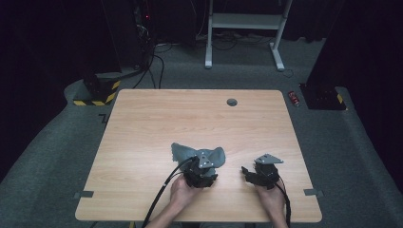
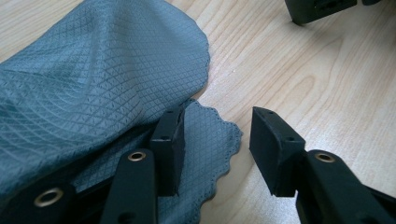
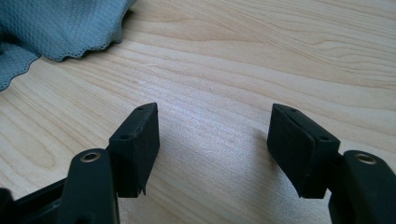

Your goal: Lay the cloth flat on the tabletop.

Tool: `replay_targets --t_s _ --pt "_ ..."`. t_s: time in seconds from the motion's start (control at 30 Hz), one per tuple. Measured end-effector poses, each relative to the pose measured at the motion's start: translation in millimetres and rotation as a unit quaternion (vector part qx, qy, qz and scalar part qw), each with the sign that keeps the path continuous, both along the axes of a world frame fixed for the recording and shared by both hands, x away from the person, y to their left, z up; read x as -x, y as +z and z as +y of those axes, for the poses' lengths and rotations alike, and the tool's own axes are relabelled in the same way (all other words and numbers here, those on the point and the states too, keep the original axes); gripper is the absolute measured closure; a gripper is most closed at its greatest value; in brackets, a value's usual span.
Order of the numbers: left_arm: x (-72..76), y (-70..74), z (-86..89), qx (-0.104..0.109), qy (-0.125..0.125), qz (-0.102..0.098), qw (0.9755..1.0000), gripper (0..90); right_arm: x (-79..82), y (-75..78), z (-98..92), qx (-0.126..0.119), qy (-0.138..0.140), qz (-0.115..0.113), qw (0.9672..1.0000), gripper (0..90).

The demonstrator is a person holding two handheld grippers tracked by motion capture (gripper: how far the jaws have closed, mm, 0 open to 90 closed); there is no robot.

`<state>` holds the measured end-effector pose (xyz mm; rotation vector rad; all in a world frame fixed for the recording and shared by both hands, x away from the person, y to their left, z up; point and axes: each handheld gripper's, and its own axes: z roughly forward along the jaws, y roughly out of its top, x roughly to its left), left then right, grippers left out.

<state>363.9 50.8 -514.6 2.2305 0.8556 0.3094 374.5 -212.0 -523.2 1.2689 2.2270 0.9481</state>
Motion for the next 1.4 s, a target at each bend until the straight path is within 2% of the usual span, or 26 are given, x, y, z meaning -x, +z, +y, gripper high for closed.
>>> replay_targets --t_s 0.07,0.2,0.5,0.7,0.87,0.97,1.13,1.2,1.3,1.4 --pt "0.6 0.1 -0.2 -0.010 -0.001 -0.009 0.9999 59.6 0.0 0.0 0.0 0.000 0.000 0.000 1.0000 34.1" --pt "0.9 -0.7 1.8 -0.012 0.002 -0.018 0.9998 67.2 0.0 0.0 0.0 0.000 0.000 0.000 1.0000 34.1" --pt "0.6 1.7 10.3 -0.012 -0.008 -0.004 0.9999 86.6 0.0 0.0 0.0 0.000 0.000 0.000 1.0000 34.1" --pt "10.3 8.8 20.6 -0.001 -0.019 -0.003 0.9998 87.9 0.0 0.0 0.0 0.000 0.000 0.000 1.0000 34.1" --pt "16.7 15.5 36.5 0.010 -0.020 0.002 0.9997 88.0 0.1 0.0 0.1 -0.001 0.001 0.000 1.0000 35.5" --pt "20.7 16.4 47.7 0.025 -0.016 0.009 0.9995 88.0 0.6 0.2 0.4 -0.001 0.011 -0.003 0.9999 41.4" --pt "25.8 15.5 62.4 0.038 -0.009 0.014 0.9991 88.0 2.0 0.6 6.4 -0.002 0.028 -0.010 0.9996 58.7" --pt "28.0 15.7 66.3 0.041 -0.008 0.012 0.9991 88.0 0.9 2.3 11.7 -0.001 0.033 -0.002 0.9994 60.9" --pt "31.3 16.1 71.8 0.041 -0.008 0.010 0.9991 88.0 -1.0 5.3 20.7 -0.028 0.055 0.011 0.9980 61.2" --pt "34.6 16.5 77.0 0.039 -0.005 0.008 0.9992 88.0 -2.9 10.4 33.4 -0.046 0.078 0.003 0.9959 60.9"
